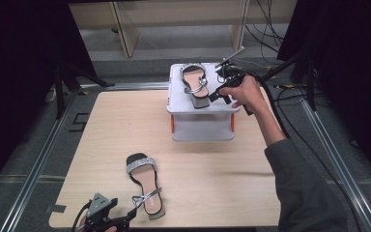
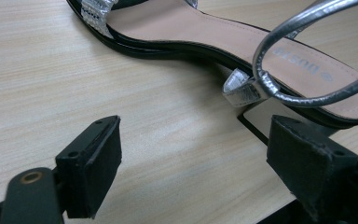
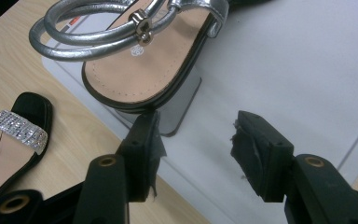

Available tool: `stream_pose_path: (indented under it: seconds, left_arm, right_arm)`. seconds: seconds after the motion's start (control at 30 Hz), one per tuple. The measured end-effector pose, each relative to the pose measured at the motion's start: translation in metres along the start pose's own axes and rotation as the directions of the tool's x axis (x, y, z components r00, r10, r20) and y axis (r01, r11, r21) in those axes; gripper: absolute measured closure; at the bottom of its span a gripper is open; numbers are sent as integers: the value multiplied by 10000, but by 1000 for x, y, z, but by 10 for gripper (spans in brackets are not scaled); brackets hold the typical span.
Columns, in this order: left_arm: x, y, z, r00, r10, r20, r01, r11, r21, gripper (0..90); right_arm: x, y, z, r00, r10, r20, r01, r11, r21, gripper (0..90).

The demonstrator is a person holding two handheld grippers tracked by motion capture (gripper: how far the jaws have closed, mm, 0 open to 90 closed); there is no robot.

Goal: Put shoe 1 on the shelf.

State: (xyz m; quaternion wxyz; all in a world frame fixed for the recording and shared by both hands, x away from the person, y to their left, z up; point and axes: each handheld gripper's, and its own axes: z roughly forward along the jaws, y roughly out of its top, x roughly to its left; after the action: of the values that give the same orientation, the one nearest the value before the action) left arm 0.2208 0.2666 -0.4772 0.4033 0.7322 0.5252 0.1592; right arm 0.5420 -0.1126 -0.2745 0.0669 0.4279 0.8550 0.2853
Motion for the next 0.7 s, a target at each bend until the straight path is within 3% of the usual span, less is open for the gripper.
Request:
stream_pose_path:
  seconds: [0.1, 0.17, 0.2, 0.27, 0.4, 0.5, 0.6, 0.63, 0.7]
  left_arm:
    - [-1, -1, 1, 10000, 11, 85, -11, 10000, -17, 174]
    - [-2, 0, 1, 10000, -10, 73, 10, 10000, 14, 175]
    - [-2, -1, 1, 10000, -16, 71, 16, 10000, -4, 175]
    - [-1, -1, 0, 9999, 6, 130, -5, 10000, -62, 176]
    - [-1, 0, -1, 10000, -46, 56, 46, 10000, 47, 175]
    - [0, 0, 0, 10000, -84, 29, 84, 9999, -71, 175]
    - [1, -1, -1, 10000, -78, -6, 78, 10000, -40, 175]
    - [1, 0, -1, 10000, -87, 40, 87, 9999, -88, 175]
    - [1, 0, -1, 9999, -102, 1, 102, 9999, -112, 175]
  right_arm:
    - [6, 3, 3, 9999, 65, -82, -64, 10000, 66, 486]
    - [8, 6, 8, 9996, -225, -139, 224, 9997, -94, 445]
    - [11, 7, 10, 9997, -10, -246, 9, 10000, -61, 441]
    - [14, 9, 14, 9993, -70, -362, 66, 9999, -94, 427]
    - [19, 7, 12, 9997, -153, -164, 149, 9996, -220, 388]
    - [24, -3, 1, 9992, -389, -61, 384, 9969, -685, 370]
    - [35, -20, -8, 9955, -806, -495, 754, 9921, -1003, 370]
    - [37, -26, -9, 9898, -1284, -611, 1205, 9855, -1193, 374]
    - [47, -42, -9, 9876, -1398, -710, 1312, 9849, -1132, 381]
